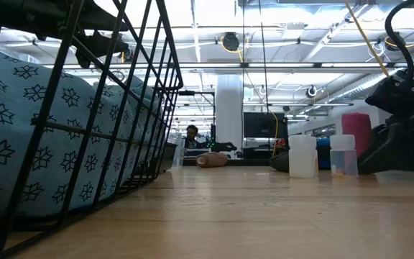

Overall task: Pick & place medical supplies in basket/bin
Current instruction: Put the bottom right white pill bottle into the black bin

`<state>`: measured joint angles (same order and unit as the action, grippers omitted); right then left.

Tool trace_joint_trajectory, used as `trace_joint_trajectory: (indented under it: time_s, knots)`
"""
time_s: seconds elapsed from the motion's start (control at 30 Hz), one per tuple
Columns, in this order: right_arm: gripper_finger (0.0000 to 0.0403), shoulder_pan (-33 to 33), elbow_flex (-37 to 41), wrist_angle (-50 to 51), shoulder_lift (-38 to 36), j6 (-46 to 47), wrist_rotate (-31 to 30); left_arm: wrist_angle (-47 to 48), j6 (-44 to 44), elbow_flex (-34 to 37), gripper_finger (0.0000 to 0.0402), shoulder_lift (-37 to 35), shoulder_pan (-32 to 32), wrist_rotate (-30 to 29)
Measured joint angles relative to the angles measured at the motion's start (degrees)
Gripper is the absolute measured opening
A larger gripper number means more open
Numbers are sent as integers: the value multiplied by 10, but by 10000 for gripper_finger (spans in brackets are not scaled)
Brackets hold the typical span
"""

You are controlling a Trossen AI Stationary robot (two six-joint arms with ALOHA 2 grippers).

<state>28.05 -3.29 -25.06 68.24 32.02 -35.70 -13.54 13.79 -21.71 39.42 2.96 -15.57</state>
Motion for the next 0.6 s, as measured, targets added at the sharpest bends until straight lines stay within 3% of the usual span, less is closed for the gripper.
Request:
trace_joint_trajectory:
  time_s: [0.6]
  knots:
    - [242,-40,-30,-106,126,-33,16,0,-1,0,253,0,0,0]
